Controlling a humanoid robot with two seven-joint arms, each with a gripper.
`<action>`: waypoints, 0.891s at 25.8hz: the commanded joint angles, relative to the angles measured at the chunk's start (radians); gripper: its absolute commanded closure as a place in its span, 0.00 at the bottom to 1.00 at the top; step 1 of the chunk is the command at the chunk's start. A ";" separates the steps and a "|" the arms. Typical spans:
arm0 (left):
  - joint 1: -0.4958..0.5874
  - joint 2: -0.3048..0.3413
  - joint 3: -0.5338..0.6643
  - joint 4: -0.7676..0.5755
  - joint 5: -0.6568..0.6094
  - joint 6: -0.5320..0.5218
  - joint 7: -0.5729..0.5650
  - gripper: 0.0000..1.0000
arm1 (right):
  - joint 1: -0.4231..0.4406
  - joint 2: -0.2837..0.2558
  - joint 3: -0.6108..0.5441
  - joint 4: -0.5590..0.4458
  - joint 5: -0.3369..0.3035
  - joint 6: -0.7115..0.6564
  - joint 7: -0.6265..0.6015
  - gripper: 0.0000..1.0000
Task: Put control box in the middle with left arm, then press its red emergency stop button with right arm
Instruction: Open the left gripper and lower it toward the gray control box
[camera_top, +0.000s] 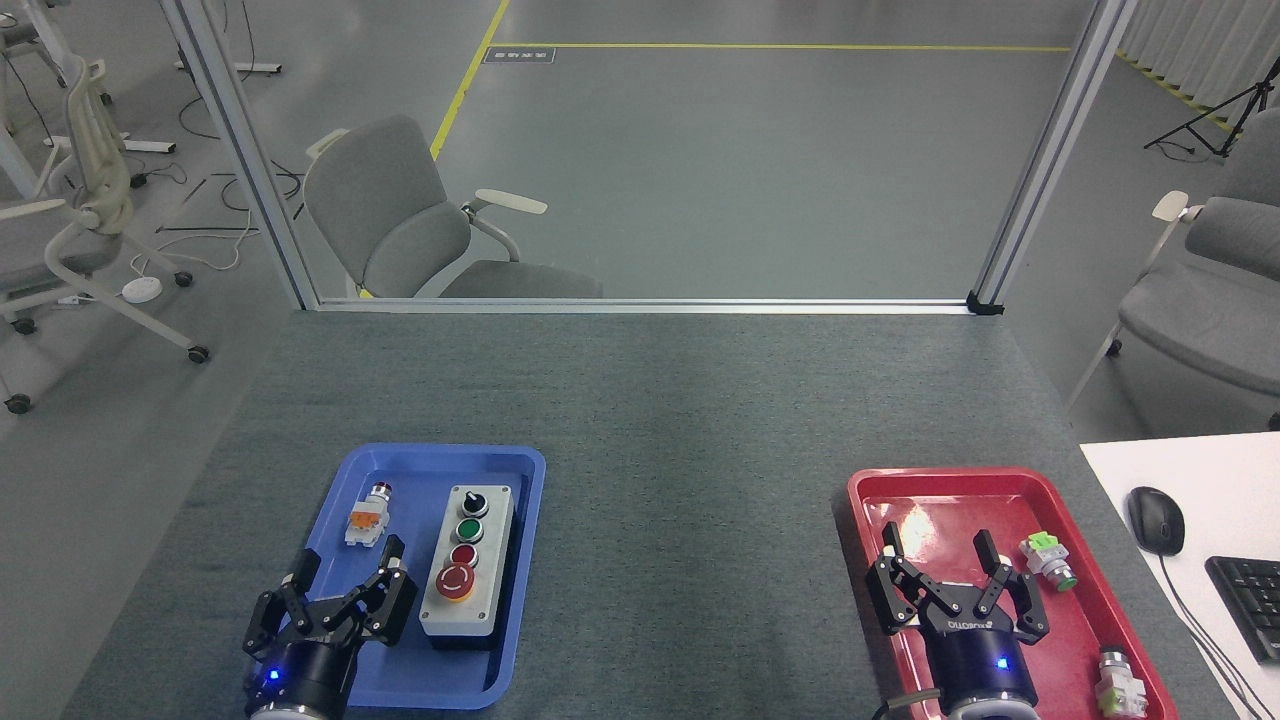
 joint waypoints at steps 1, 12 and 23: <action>0.010 -0.001 0.003 -0.019 0.004 -0.002 0.003 0.01 | -0.001 0.000 0.000 0.000 0.000 0.000 -0.002 0.02; 0.053 0.007 0.009 -0.088 0.036 -0.044 0.042 0.01 | -0.001 -0.003 0.001 0.000 0.000 0.000 -0.002 0.02; 0.221 0.006 0.002 -0.229 -0.084 -0.048 0.029 0.01 | -0.001 -0.002 0.001 0.000 0.000 0.000 -0.002 0.02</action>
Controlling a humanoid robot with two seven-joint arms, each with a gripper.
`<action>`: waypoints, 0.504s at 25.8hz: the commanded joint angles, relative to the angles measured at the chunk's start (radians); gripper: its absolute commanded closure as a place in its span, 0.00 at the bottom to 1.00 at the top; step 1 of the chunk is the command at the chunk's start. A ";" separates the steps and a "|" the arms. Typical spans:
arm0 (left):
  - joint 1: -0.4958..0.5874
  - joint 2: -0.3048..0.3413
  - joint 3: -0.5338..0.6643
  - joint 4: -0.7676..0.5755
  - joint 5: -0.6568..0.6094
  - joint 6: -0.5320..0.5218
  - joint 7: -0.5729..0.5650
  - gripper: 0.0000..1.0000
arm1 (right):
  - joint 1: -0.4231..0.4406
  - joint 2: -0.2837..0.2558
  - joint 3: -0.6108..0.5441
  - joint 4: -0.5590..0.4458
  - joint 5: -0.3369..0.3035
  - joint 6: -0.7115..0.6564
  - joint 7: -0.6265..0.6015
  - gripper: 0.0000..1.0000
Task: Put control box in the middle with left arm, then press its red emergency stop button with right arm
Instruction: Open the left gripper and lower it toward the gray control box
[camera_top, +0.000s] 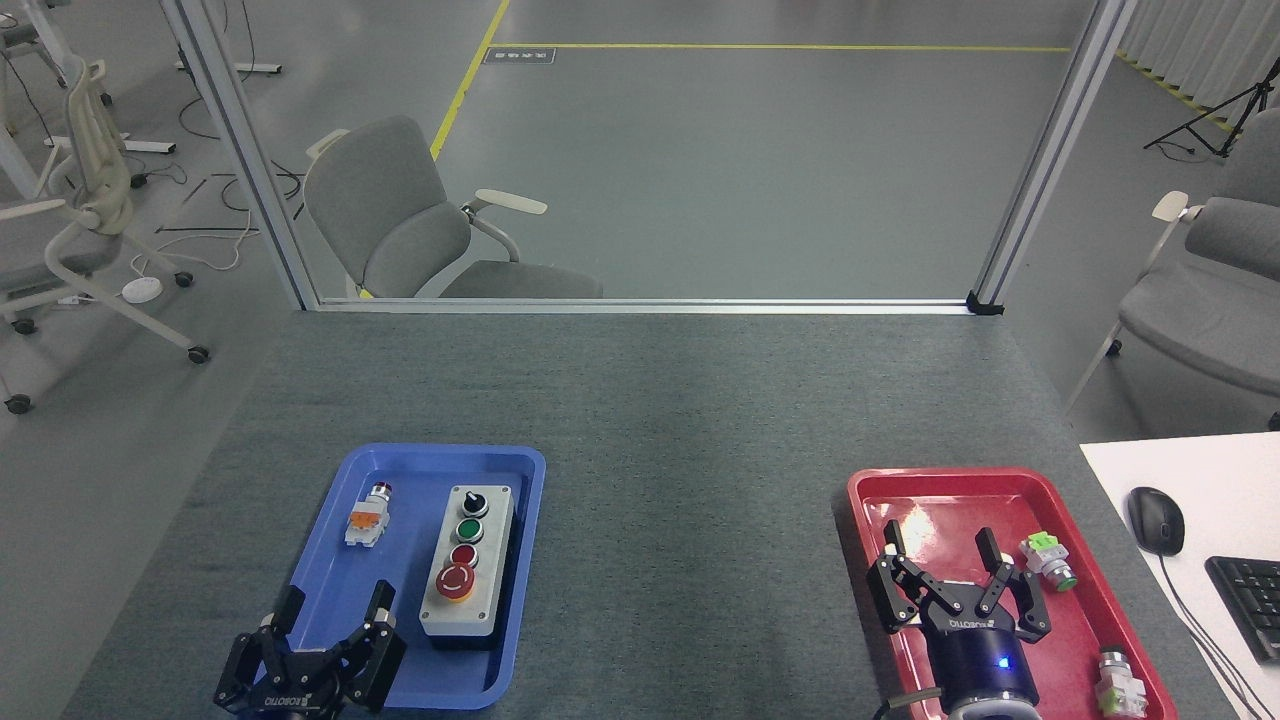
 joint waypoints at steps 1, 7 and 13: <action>0.026 -0.012 -0.009 -0.007 -0.108 0.014 -0.002 0.01 | 0.000 0.001 0.000 0.000 0.000 0.000 0.000 0.02; 0.024 -0.065 -0.049 0.025 -0.248 0.047 -0.003 0.01 | 0.002 -0.006 0.000 0.000 0.000 0.000 0.000 0.02; -0.020 -0.085 -0.159 0.133 -0.257 0.139 -0.014 0.01 | 0.002 -0.013 0.000 0.002 0.000 0.000 0.000 0.02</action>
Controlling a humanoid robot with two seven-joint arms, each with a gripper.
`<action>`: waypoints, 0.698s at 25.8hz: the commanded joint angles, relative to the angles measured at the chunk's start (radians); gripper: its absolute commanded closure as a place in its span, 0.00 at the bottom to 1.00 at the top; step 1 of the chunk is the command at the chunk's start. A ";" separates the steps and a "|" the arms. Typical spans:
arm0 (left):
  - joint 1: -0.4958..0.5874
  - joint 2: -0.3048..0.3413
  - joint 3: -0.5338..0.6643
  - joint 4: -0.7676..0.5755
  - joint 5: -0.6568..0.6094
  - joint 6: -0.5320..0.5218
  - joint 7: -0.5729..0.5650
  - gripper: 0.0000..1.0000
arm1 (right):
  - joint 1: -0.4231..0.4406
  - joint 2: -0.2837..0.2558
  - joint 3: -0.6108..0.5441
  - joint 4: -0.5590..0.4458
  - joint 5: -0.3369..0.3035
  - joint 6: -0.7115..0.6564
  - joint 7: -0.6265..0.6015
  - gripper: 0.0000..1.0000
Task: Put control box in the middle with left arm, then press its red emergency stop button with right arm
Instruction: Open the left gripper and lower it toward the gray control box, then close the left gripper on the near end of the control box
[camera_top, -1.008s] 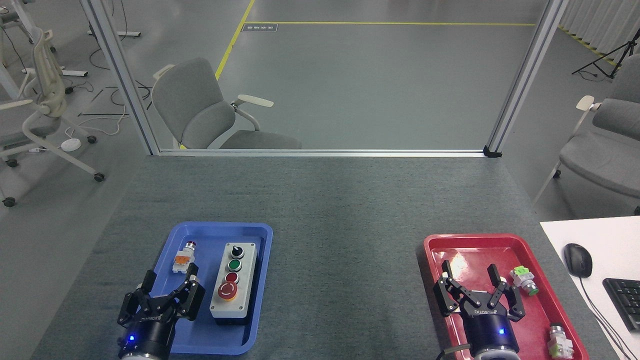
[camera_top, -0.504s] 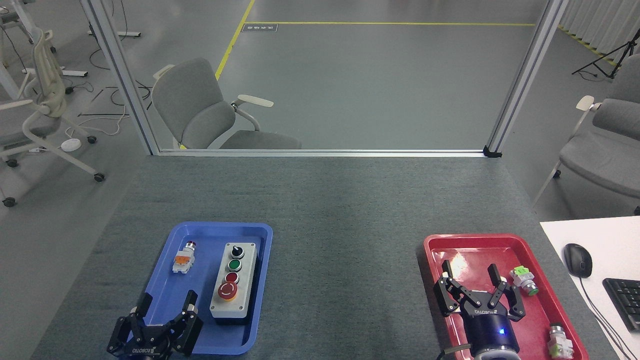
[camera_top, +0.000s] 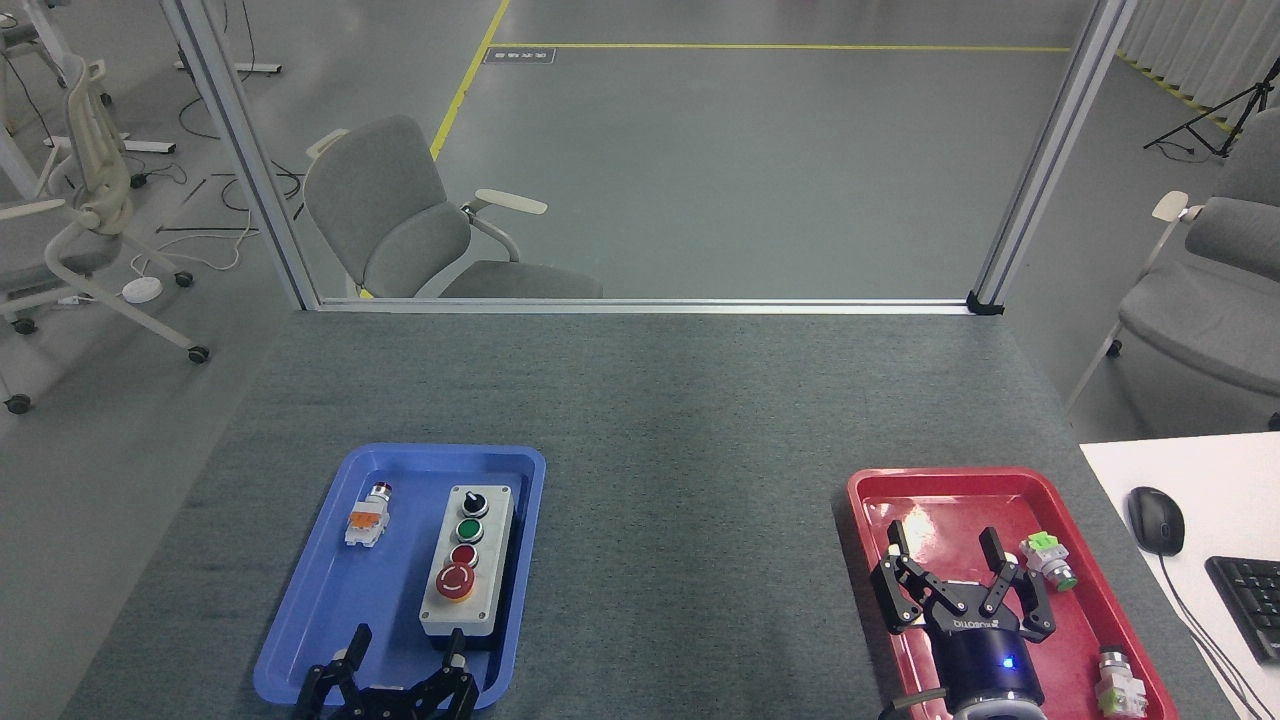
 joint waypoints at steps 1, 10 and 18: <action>-0.027 -0.006 -0.061 0.059 -0.007 0.049 -0.001 0.01 | 0.000 0.003 -0.001 0.000 0.000 0.000 0.000 0.02; -0.116 -0.018 -0.084 0.161 -0.007 0.083 -0.003 0.01 | 0.000 0.013 0.001 0.001 0.000 0.000 0.000 0.02; -0.162 -0.017 -0.084 0.219 -0.005 0.086 -0.003 0.01 | 0.000 0.018 0.002 0.001 0.000 0.000 0.000 0.02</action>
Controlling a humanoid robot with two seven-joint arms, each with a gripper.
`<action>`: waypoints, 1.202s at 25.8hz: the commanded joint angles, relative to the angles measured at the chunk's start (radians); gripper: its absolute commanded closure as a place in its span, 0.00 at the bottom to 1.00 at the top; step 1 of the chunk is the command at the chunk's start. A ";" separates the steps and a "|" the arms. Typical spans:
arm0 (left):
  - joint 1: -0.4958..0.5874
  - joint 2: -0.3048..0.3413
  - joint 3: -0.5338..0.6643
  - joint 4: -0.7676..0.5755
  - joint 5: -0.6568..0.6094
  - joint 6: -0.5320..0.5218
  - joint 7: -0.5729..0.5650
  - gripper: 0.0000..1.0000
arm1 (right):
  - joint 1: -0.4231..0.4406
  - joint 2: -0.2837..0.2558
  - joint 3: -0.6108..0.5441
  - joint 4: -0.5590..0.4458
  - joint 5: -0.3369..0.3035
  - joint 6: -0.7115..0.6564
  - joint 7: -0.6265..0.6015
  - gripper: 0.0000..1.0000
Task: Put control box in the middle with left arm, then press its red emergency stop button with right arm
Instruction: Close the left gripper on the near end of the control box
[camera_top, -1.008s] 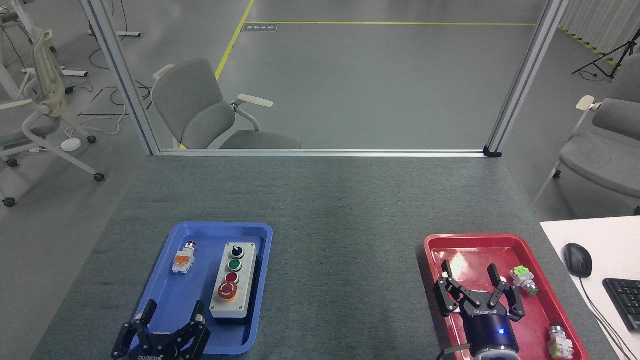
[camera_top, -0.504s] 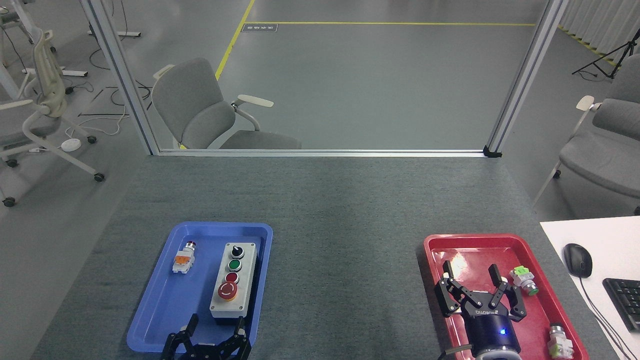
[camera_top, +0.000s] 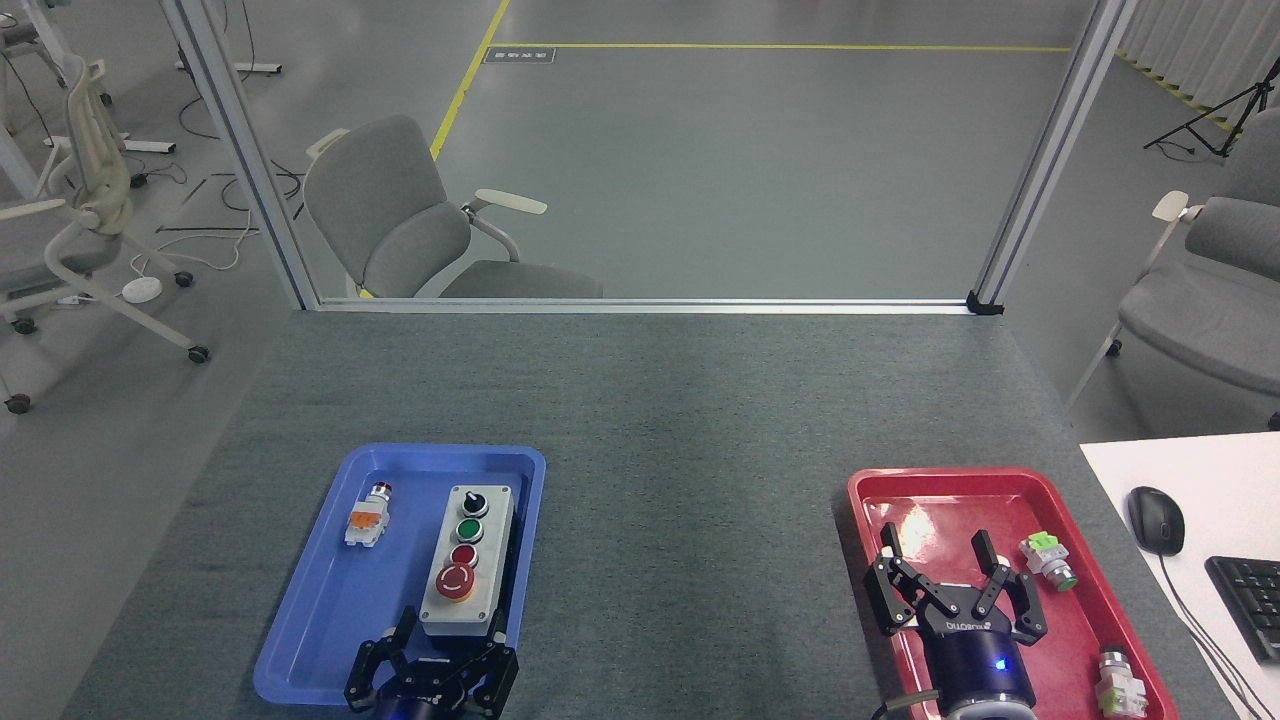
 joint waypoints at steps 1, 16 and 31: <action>-0.015 0.001 0.000 0.020 0.000 -0.001 0.000 0.01 | -0.001 0.003 0.000 0.000 0.000 0.000 0.004 0.02; -0.107 -0.003 0.001 0.143 0.026 -0.008 0.000 0.01 | -0.003 0.005 0.000 0.000 0.000 0.000 0.004 0.02; -0.199 0.014 0.000 0.238 0.043 -0.020 -0.001 0.09 | -0.001 -0.004 -0.001 0.002 -0.002 0.000 0.004 0.02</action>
